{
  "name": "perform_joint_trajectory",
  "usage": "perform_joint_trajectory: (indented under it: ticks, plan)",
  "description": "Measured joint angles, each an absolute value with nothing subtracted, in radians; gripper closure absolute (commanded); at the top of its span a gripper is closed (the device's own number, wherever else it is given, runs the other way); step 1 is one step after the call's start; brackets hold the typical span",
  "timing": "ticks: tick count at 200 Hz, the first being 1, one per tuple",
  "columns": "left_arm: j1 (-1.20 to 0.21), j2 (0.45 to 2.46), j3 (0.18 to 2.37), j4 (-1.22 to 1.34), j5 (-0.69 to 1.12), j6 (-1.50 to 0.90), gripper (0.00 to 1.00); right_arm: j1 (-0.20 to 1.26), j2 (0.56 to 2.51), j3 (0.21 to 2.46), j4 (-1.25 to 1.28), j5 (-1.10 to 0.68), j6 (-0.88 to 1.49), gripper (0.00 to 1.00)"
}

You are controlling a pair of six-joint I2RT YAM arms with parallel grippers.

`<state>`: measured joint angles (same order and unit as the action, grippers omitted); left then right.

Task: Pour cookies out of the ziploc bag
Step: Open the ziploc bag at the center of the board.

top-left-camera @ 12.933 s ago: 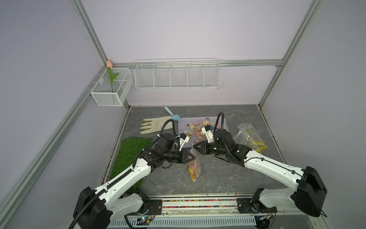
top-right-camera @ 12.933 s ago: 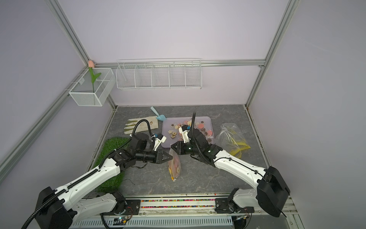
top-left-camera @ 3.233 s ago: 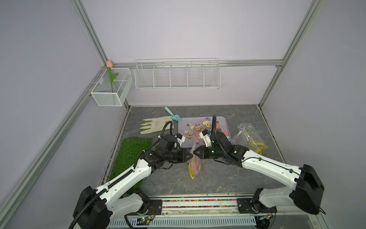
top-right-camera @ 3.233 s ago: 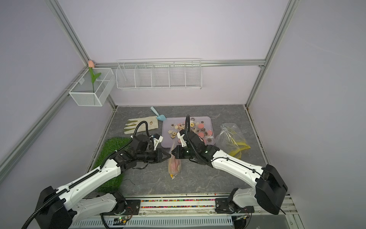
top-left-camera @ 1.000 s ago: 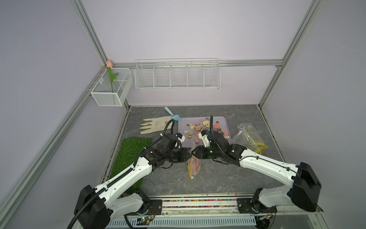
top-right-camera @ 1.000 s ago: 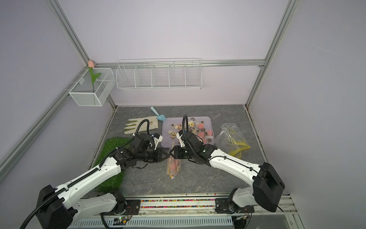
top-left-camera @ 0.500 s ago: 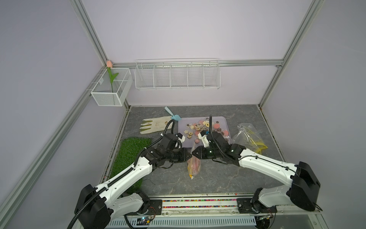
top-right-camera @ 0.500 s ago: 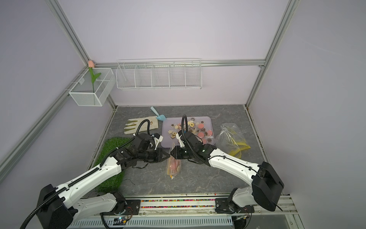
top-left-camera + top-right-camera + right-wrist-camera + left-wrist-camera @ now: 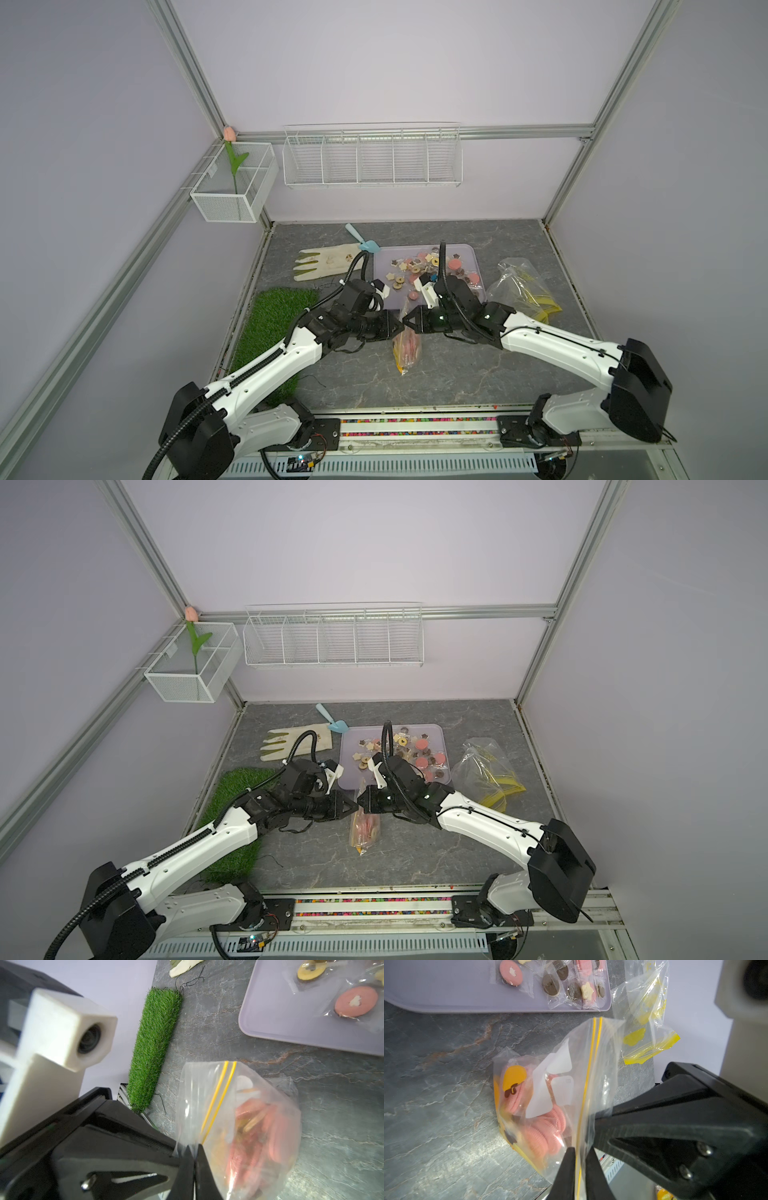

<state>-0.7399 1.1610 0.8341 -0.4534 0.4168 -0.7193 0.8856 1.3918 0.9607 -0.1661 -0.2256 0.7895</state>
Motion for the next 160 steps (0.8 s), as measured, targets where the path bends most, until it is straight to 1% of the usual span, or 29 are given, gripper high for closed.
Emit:
perform_joint_trajectory:
  ticks: [21,34,52,57,160]
  plan:
    - [-0.740,1.165,0.834,-0.451,0.418,-0.723,0.95,0.886,1.391,0.956,-0.160,-0.226,0.789,0.93]
    - [-0.740,1.166,0.834,-0.450,0.418,-0.723,0.98,0.885,1.391,0.953,-0.159,-0.226,0.789,0.93]
    - [-0.740,1.166,0.834,-0.450,0.418,-0.722,0.98,0.885,1.391,0.953,-0.159,-0.226,0.789,0.93]
    - [-0.740,1.166,0.834,-0.450,0.418,-0.722,1.00,0.886,1.391,0.953,-0.159,-0.226,0.789,0.93]
    - [-0.745,1.155,0.834,-0.456,0.386,-0.722,1.00,0.889,1.390,0.953,-0.165,-0.194,0.789,0.93]
